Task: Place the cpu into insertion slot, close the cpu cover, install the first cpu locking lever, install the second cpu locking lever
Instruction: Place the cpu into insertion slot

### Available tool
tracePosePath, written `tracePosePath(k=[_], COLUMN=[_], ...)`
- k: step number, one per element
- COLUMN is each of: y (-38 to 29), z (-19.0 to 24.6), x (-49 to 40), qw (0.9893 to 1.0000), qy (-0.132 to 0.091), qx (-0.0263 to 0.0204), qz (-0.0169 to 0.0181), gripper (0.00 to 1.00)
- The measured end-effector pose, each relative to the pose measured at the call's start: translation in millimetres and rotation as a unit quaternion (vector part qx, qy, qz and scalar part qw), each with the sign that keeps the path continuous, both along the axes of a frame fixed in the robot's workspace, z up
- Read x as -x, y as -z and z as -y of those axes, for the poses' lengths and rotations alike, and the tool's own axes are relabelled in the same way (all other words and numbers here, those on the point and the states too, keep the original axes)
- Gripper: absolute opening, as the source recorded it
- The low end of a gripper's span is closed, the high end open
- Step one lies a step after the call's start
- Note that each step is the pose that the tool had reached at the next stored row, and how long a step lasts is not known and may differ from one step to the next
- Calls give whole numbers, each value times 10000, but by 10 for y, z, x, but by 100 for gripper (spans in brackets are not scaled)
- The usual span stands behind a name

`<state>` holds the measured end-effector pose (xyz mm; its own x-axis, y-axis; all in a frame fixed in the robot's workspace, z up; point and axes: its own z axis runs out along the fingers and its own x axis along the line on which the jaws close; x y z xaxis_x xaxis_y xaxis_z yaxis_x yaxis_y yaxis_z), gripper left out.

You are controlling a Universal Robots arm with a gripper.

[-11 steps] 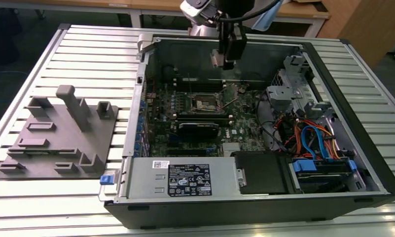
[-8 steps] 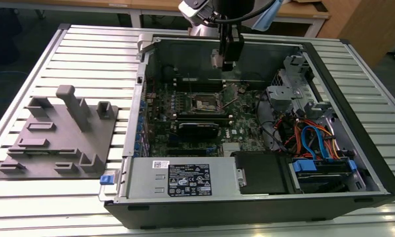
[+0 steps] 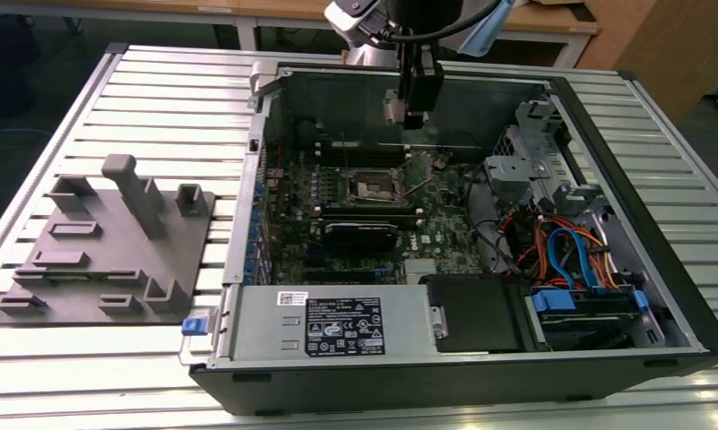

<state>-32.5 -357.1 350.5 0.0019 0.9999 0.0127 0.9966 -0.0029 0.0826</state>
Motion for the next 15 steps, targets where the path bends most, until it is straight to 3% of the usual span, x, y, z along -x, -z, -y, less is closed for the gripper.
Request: tracePosePath(k=[5,11,15], y=[2,8,25], z=[0,1,0], x=[0,1,18], qw=[10000,9987,9989], qy=[46,519,459], qx=[-1,0,-10], qz=[1,0,0], gripper=[54,54,54])
